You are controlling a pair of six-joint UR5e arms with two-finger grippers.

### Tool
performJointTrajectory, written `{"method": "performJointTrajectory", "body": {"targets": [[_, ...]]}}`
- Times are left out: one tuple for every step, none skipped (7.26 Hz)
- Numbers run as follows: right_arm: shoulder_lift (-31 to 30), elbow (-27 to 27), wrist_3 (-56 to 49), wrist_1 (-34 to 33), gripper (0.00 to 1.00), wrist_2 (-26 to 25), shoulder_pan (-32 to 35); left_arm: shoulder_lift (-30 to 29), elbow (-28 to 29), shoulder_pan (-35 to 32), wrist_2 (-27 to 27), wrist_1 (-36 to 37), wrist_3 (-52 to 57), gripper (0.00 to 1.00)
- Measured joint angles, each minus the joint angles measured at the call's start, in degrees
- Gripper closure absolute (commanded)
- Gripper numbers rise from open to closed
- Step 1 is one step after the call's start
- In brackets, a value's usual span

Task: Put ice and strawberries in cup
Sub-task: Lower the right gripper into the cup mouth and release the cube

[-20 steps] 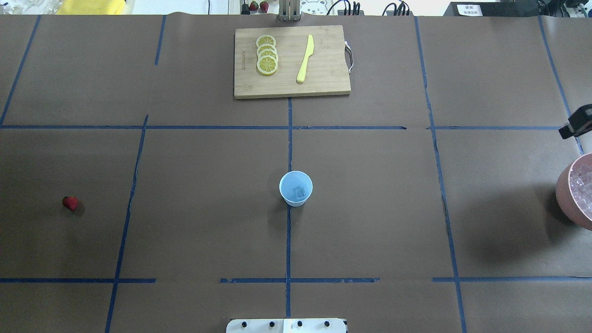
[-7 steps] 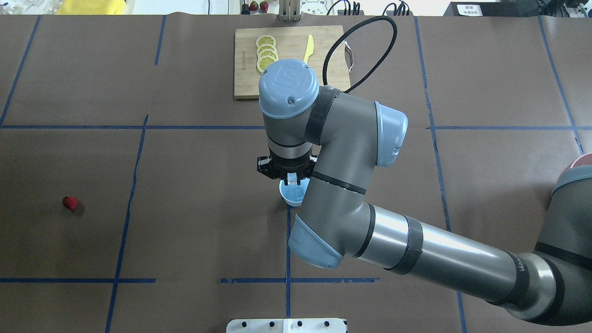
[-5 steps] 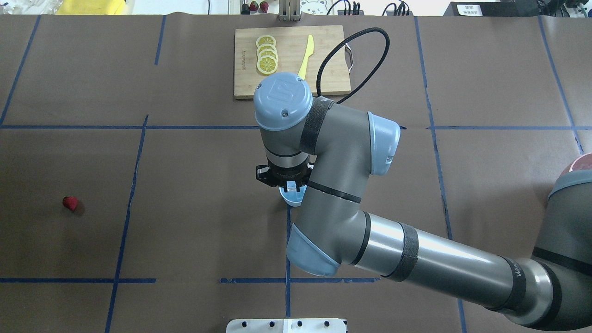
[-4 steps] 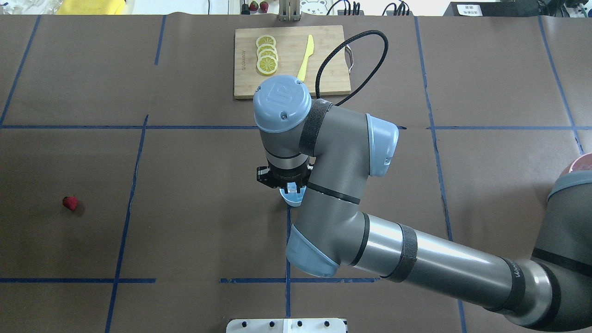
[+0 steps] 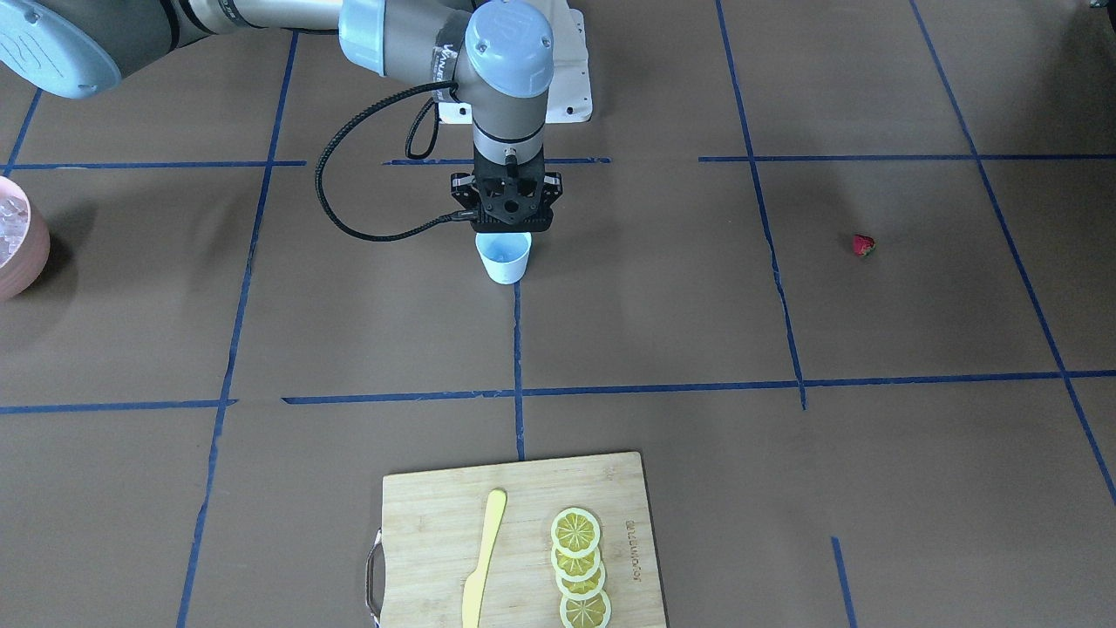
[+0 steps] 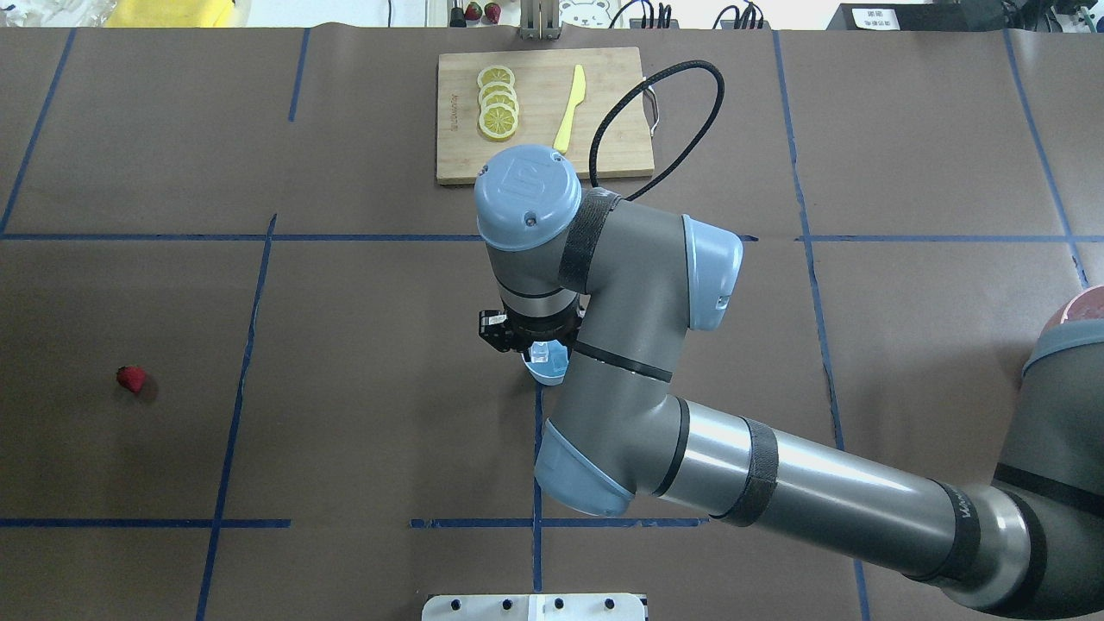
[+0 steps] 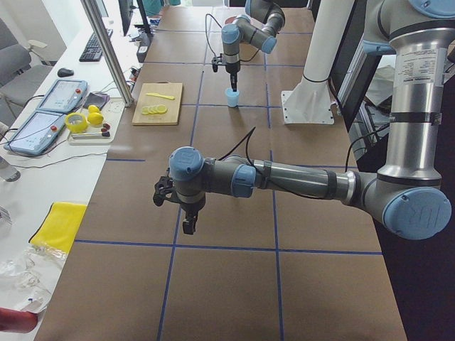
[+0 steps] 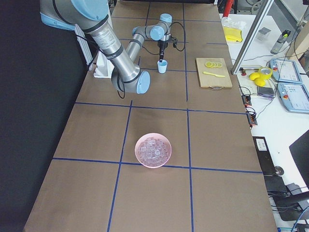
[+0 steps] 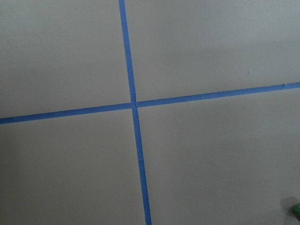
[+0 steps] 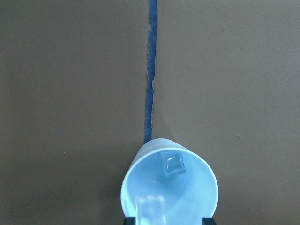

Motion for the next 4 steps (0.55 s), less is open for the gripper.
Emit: {"method": "performJointTrajectory", "body": {"targets": [[0.05, 0.03, 0.00, 0.02, 0.01, -0.31, -0.01, 0.00, 0.01, 0.00, 0.00, 0.00, 0.00, 0.00], [0.10, 0.18, 0.00, 0.01, 0.01, -0.42, 0.01, 0.00, 0.00, -0.01, 0.00, 0.00, 0.00, 0.00], [0.10, 0.60, 0.00, -0.09, 0.01, -0.44, 0.21, -0.03, 0.01, 0.00, 0.00, 0.00, 0.00, 0.00], [-0.37, 2.03, -0.02, -0.62, 0.01, -0.44, 0.95, -0.11, 0.01, 0.02, 0.00, 0.00, 0.00, 0.00]]}}
